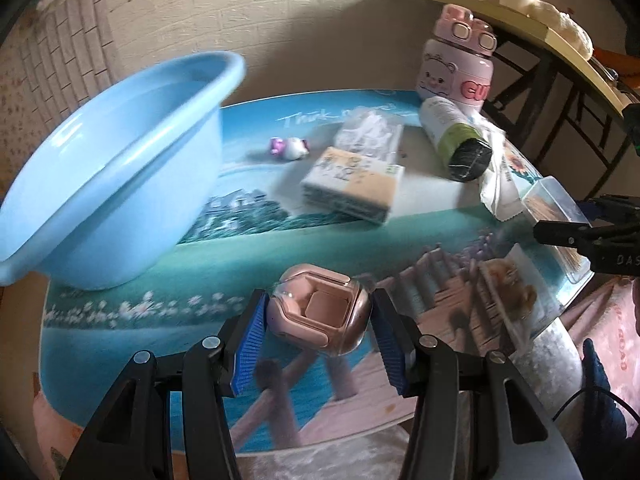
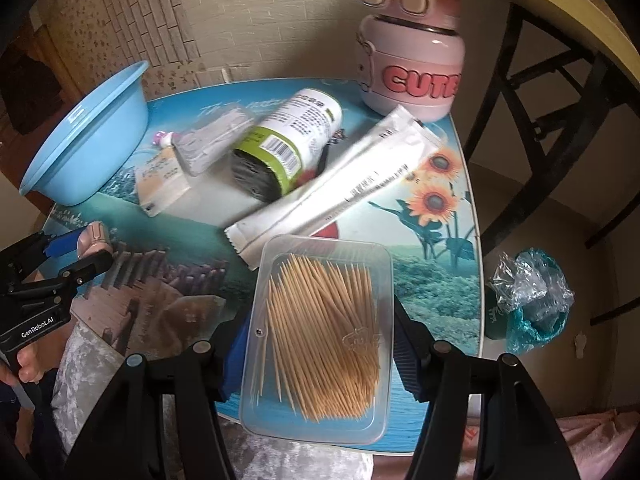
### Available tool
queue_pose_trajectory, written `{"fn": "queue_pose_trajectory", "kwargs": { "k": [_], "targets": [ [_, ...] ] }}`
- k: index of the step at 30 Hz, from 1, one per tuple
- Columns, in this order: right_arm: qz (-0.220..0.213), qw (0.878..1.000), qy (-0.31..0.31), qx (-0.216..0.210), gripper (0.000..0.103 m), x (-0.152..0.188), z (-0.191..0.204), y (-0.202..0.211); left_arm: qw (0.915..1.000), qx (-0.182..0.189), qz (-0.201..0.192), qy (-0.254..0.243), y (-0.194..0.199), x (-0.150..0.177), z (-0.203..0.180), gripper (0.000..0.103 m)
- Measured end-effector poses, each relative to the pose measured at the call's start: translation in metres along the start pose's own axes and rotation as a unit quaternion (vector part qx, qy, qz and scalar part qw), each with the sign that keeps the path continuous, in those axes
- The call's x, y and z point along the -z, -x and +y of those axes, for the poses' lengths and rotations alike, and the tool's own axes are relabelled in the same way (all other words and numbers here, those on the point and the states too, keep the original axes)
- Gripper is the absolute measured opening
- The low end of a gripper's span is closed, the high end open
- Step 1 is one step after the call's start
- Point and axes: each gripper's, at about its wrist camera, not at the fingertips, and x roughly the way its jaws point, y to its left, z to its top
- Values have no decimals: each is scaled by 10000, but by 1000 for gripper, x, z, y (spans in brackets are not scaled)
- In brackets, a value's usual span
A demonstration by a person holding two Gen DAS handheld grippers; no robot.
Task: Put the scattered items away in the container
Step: 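Lift and carry the pink case and toothpick box over the light-blue basin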
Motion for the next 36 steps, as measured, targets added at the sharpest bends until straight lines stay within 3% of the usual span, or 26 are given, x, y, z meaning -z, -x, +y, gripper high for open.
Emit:
{"fn": "queue_pose_trajectory", "kwargs": {
  "k": [12,17,20,36],
  "targets": [
    [-17,9998,211,-59,63,-8,28,4,9997,-65,-16,-238,-4,4,-1,52],
    [17,9998,186,-43,63,-4,22,7,9995,-13,-103,-304,-7,3,1,56],
    [29,9998,178,-51,63,-2,26,11,9993,87,-132,-340,-8,3,1,49],
    [51,10000,47,-67,63,16,14,-4,9993,144,-241,-236,-2,8,6,49]
  ]
}}
